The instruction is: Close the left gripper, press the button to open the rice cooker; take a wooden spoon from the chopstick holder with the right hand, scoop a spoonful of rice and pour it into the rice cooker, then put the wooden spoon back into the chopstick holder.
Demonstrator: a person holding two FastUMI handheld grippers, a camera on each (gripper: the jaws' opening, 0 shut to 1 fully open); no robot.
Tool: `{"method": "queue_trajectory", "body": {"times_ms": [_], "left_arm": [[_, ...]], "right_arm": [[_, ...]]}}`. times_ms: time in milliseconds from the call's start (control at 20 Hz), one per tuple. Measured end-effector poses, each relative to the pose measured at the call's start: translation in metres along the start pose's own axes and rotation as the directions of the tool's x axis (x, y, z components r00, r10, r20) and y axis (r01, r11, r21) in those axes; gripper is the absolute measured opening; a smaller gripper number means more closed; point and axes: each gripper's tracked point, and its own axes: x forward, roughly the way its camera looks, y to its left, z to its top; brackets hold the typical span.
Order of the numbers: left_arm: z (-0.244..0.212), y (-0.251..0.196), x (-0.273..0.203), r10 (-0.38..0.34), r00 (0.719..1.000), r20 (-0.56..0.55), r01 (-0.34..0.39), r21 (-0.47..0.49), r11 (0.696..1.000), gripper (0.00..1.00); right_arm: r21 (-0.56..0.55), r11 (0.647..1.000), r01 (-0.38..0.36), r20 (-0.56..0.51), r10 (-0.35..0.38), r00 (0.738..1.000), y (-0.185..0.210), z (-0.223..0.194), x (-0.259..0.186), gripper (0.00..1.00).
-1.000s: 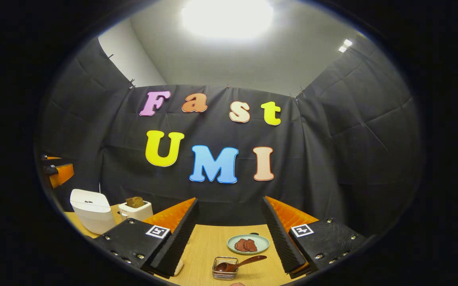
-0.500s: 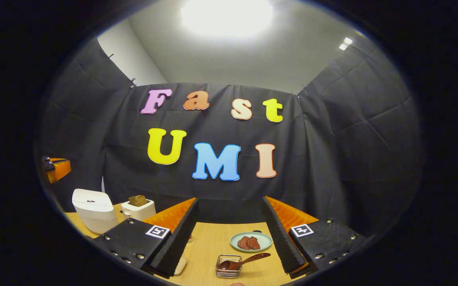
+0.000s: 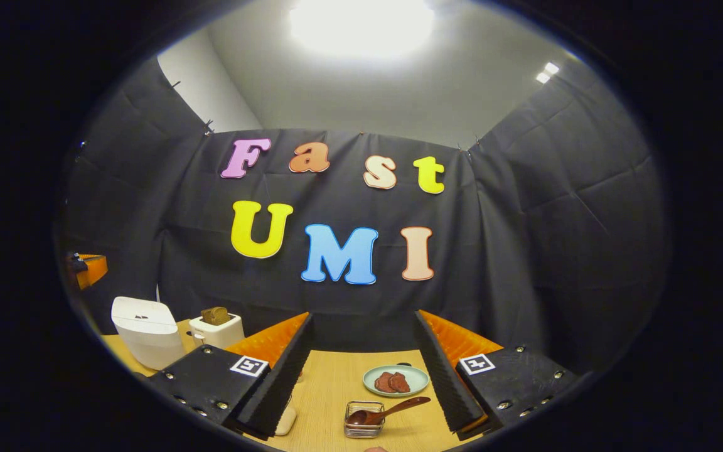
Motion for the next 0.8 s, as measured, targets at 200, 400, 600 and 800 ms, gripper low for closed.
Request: {"method": "queue_trajectory", "body": {"times_ms": [200,400,600,800], "left_arm": [[-0.019,0.025,0.033,0.004,0.999,-0.047,-0.005,-0.023,1.0,0.08],[-0.039,0.047,0.069,0.004,0.997,-0.072,-0.005,-0.008,1.0,0.08],[-0.072,0.057,0.104,-0.023,0.992,-0.127,0.022,-0.006,1.0,0.08],[-0.112,0.068,0.13,-0.033,0.98,-0.196,0.031,-0.017,0.999,0.08]], "right_arm": [[-0.02,0.999,0.043,-0.011,-0.043,0.999,-0.004,-0.003,-0.008,0.95],[-0.023,0.994,0.103,-0.022,-0.103,0.994,-0.014,-0.005,-0.019,0.95],[-0.048,0.985,0.166,-0.052,-0.168,0.984,-0.023,-0.014,-0.032,0.95],[-0.068,0.974,0.214,-0.078,-0.219,0.973,-0.028,-0.019,-0.048,0.95]]}}
